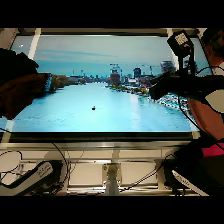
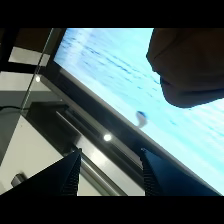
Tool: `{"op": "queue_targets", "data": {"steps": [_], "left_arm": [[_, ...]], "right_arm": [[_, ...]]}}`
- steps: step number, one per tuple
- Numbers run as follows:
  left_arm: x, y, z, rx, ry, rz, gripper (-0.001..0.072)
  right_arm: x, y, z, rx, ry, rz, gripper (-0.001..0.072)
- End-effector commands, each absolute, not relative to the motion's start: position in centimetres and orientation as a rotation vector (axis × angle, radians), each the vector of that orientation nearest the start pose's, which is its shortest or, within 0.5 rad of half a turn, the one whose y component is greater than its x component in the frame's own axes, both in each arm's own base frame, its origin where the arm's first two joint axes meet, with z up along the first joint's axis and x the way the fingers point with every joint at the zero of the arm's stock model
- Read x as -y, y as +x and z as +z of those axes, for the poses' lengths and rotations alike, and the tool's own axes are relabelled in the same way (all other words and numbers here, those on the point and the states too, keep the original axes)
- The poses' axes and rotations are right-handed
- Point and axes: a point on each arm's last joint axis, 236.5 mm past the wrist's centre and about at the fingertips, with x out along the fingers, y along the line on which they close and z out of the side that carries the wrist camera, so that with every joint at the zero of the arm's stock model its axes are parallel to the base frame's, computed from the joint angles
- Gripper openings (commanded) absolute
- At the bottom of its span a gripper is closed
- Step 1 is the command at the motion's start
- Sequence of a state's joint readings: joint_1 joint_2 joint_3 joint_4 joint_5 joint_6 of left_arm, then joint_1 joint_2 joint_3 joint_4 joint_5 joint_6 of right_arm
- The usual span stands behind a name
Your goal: Fold the clothes and pants, and hang the long-sleeved shirts on hangers.
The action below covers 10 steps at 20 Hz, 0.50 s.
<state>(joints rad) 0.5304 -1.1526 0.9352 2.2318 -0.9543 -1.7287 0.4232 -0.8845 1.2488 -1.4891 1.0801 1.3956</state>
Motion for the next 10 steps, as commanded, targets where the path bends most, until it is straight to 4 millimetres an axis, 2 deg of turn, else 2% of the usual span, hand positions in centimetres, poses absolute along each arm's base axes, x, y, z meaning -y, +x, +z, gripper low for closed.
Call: {"op": "queue_targets", "data": {"steps": [1,3,6,8,10], "left_arm": [[-29.1,26.5,1.6,-1.254,0.199,0.786,0.0450],[-28.6,26.2,0.5,-1.290,0.170,0.778,0.0450],[-28.1,23.1,0.1,-1.417,0.150,0.815,0.0449],[-28.6,24.3,0.6,-1.386,0.216,0.783,0.0448],[-28.4,27.1,1.5,-1.336,0.331,0.679,0.0448]], "right_arm": [[-16.8,33.0,20.7,-0.679,-0.254,0.524,0.0015],[-16.8,33.0,20.7,-0.679,-0.254,0.524,0.0016],[-16.8,33.0,20.7,-0.679,-0.254,0.524,0.0016],[-16.8,33.0,20.7,-0.679,-0.254,0.523,0.0016],[-16.8,33.0,20.7,-0.679,-0.254,0.524,0.0016]]}}
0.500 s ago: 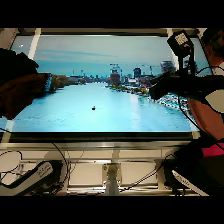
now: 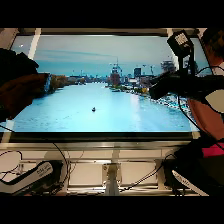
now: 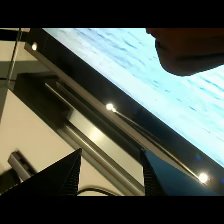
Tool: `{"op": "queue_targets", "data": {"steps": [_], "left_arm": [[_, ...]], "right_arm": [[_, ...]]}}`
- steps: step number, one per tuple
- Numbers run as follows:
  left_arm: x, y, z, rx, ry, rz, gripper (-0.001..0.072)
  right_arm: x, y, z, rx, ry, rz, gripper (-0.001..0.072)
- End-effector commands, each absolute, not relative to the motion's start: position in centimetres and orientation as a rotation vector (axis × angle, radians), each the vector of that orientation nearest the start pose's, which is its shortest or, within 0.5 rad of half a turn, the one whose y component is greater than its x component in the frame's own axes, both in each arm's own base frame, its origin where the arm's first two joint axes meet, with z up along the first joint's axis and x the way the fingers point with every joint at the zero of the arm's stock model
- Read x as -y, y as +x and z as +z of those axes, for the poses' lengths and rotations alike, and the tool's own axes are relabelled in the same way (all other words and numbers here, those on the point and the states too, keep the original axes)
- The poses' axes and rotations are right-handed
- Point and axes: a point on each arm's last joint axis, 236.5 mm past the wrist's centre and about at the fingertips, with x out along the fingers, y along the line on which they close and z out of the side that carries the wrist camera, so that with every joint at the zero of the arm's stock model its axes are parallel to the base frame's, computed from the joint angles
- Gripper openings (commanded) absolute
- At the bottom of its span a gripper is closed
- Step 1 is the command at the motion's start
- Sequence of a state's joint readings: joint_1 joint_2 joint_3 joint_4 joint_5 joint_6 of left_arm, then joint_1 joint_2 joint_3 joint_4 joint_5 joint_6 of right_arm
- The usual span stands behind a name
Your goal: Fold the clothes and pants, and hang the long-sleeved shirts on hangers.
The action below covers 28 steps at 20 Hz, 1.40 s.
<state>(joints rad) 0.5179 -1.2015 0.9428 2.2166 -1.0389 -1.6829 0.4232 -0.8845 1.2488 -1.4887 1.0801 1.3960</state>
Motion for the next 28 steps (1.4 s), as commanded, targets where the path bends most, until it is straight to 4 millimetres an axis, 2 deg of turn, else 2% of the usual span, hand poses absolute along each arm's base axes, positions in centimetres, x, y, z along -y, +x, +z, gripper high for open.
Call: {"op": "queue_targets", "data": {"steps": [1,2,4,5,7,9,13,14,15,19,22,25,26,27,28], "left_arm": [[-28.1,28.9,2.3,-1.277,0.342,0.664,0.0448],[-27.8,30.4,3.1,-1.206,0.302,0.686,0.0448],[-28.0,33.1,5.5,-0.977,0.058,0.822,0.0448],[-27.8,34.5,6.5,-0.893,-0.018,0.829,0.0448],[-27.4,36.8,8.4,-0.794,-0.061,0.789,0.0448],[-27.3,37.9,8.7,-0.763,-0.069,0.767,0.0450],[-26.9,38.4,5.5,-0.905,0.070,0.689,0.0454],[-26.9,38.3,4.5,-0.935,0.077,0.682,0.0543],[-27.0,38.3,3.2,-0.970,0.081,0.677,0.0720],[-27.2,36.8,-2.3,-1.147,0.078,0.682,0.0720],[-27.2,37.6,-5.1,-1.176,0.083,0.651,0.0720],[-27.4,38.9,-6.7,-1.161,0.107,0.620,0.0720],[-27.7,39.2,-6.6,-1.151,0.138,0.615,0.0698],[-28.0,39.5,-6.3,-1.138,0.167,0.611,0.0590],[-28.4,39.7,-5.8,-1.129,0.195,0.613,0.0427]], "right_arm": [[-16.8,33.0,20.7,-0.679,-0.254,0.524,0.0016],[-16.8,33.0,20.7,-0.679,-0.254,0.524,0.0016],[-16.8,33.0,20.7,-0.679,-0.254,0.524,0.0016],[-16.8,33.0,20.7,-0.679,-0.254,0.524,0.0016],[-16.8,33.0,20.7,-0.679,-0.254,0.524,0.0016],[-16.8,33.0,20.7,-0.679,-0.254,0.524,0.0016],[-16.8,33.0,20.7,-0.679,-0.254,0.524,0.0016],[-16.8,33.0,20.7,-0.679,-0.254,0.524,0.0016],[-16.8,33.0,20.7,-0.679,-0.254,0.524,0.0016],[-16.8,33.0,20.7,-0.679,-0.254,0.524,0.0016],[-16.8,33.0,20.7,-0.679,-0.254,0.524,0.0016],[-16.8,33.0,20.7,-0.679,-0.254,0.524,0.0016],[-16.8,33.0,20.7,-0.679,-0.254,0.524,0.0016],[-16.8,33.0,20.7,-0.679,-0.254,0.523,0.0016],[-16.8,33.0,20.7,-0.679,-0.254,0.524,0.0016]]}}
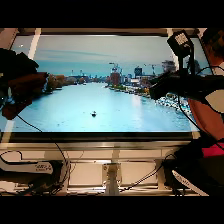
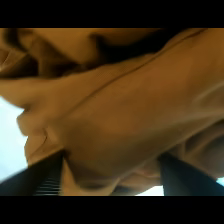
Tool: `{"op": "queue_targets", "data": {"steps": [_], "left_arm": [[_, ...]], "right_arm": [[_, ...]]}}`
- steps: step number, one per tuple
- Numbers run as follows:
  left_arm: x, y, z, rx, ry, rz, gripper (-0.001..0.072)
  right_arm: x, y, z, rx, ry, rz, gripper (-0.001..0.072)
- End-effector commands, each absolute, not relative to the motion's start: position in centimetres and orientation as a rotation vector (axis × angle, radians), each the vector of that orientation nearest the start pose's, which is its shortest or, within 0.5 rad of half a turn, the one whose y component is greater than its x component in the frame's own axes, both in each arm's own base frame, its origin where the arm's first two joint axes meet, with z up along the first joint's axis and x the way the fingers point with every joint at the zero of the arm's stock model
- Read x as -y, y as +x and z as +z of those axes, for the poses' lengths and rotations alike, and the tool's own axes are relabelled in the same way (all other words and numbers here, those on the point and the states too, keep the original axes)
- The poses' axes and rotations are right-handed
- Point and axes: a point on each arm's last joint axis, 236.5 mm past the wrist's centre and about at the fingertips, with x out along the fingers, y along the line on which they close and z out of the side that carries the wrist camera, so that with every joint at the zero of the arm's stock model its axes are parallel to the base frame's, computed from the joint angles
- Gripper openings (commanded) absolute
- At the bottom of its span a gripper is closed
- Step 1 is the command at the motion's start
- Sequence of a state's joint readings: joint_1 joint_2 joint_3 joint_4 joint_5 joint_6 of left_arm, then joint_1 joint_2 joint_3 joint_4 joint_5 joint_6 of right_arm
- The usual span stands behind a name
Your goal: Fold the clothes and pants, and hang the long-sleeved shirts on hangers.
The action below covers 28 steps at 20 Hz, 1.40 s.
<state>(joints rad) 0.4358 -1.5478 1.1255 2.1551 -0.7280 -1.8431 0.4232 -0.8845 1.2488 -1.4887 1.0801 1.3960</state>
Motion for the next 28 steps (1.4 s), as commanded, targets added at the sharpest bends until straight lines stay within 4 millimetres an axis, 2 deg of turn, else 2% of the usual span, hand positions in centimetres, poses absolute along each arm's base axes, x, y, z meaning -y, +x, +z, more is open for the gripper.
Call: {"op": "queue_targets", "data": {"steps": [1,3,6,8,9,11,14,16,18,21,23,25,28], "left_arm": [[-28.6,39.9,-5.4,-1.121,0.207,0.617,0.0258],[-29.0,39.8,-4.4,-1.119,0.203,0.636,0.0021],[-28.0,40.5,-1.6,-1.066,0.210,0.636,0.0020],[-26.2,42.4,2.4,-0.950,0.228,0.604,0.0020],[-24.7,43.7,5.0,-0.874,0.236,0.579,0.0020],[-20.7,45.3,10.5,-0.734,0.224,0.516,0.0020],[-12.0,46.5,18.6,-0.498,0.130,0.345,0.0020],[-5.6,45.9,22.9,-0.377,0.018,0.202,0.0020],[0.2,44.7,25.9,-0.310,-0.089,0.060,0.0020],[7.7,42.6,27.8,-0.292,-0.237,-0.137,0.0020],[11.8,41.7,27.8,-0.313,-0.268,-0.240,0.0020],[15.4,41.1,26.8,-0.347,-0.251,-0.318,0.0020],[21.0,40.6,23.5,-0.434,-0.214,-0.421,0.0020]], "right_arm": [[-16.8,33.0,20.7,-0.679,-0.254,0.523,0.0016],[-16.8,33.0,20.7,-0.679,-0.254,0.524,0.0016],[-16.8,33.0,20.7,-0.679,-0.254,0.523,0.0016],[-16.8,33.0,20.7,-0.679,-0.254,0.524,0.0016],[-16.8,33.0,20.7,-0.679,-0.254,0.524,0.0016],[-16.8,33.0,20.7,-0.679,-0.254,0.523,0.0016],[-16.8,33.0,20.7,-0.679,-0.254,0.524,0.0016],[-16.8,33.0,20.7,-0.679,-0.254,0.524,0.0016],[-17.0,33.7,21.5,-0.632,-0.250,0.519,0.0016],[-17.4,35.0,23.5,-0.528,-0.228,0.510,0.0016],[-17.6,35.5,24.3,-0.492,-0.220,0.508,0.0016],[-17.7,35.7,24.6,-0.475,-0.215,0.506,0.0016],[-18.0,36.3,26.0,-0.411,-0.196,0.504,0.0016]]}}
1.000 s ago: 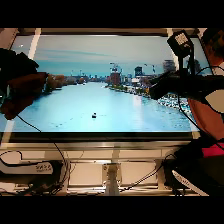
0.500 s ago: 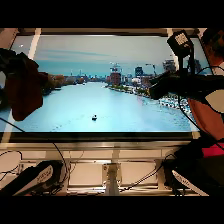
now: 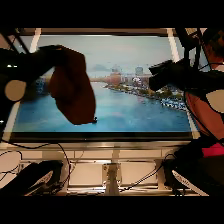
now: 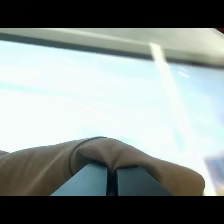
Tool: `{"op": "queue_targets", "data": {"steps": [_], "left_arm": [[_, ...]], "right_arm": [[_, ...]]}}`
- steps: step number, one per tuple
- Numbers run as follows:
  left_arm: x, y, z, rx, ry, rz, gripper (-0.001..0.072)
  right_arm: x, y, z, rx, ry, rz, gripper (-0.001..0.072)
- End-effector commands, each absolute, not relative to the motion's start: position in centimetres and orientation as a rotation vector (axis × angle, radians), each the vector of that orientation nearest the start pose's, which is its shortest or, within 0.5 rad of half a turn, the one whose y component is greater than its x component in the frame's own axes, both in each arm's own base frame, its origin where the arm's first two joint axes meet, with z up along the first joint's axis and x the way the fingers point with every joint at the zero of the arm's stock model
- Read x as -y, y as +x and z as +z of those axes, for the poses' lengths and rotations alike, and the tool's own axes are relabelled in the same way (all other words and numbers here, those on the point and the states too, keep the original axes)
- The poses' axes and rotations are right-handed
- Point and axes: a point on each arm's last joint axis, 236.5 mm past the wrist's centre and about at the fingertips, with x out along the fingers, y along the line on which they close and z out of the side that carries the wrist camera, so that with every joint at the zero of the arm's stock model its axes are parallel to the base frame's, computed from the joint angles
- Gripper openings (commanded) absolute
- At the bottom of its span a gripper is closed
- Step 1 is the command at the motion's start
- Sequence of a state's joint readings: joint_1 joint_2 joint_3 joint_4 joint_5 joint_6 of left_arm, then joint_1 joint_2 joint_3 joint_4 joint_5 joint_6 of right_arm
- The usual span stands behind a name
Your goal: Fold the clothes and pants, and hang the long-sleeved shirts on hangers.
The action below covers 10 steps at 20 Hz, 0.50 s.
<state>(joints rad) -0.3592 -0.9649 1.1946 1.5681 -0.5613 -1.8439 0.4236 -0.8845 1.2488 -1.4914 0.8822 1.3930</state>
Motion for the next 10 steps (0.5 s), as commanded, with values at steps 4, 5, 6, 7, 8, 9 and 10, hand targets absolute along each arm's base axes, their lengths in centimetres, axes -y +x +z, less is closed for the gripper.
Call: {"op": "queue_targets", "data": {"steps": [4,5,6,7,8,9,10], "left_arm": [[28.3,39.1,17.6,-0.572,-0.141,-0.543,0.0020],[30.0,38.6,15.9,-0.607,-0.121,-0.568,0.0020],[31.7,38.1,14.1,-0.643,-0.098,-0.594,0.0020],[33.3,37.4,12.2,-0.677,-0.075,-0.618,0.0020],[34.8,36.7,10.7,-0.701,-0.055,-0.643,0.0020],[36.5,35.8,9.3,-0.722,-0.034,-0.672,0.0020],[37.9,34.9,8.2,-0.735,-0.018,-0.700,0.0020]], "right_arm": [[-17.2,35.6,25.8,-0.434,-0.225,0.490,0.0016],[-16.3,35.6,25.8,-0.434,-0.263,0.465,0.0016],[-15.5,35.5,26.0,-0.430,-0.294,0.440,0.0015],[-14.7,35.4,26.3,-0.421,-0.322,0.418,0.0016],[-14.0,35.2,26.7,-0.412,-0.346,0.397,0.0015],[-13.2,35.1,27.1,-0.402,-0.371,0.373,0.0016],[-12.6,35.0,27.7,-0.385,-0.390,0.353,0.0016]]}}
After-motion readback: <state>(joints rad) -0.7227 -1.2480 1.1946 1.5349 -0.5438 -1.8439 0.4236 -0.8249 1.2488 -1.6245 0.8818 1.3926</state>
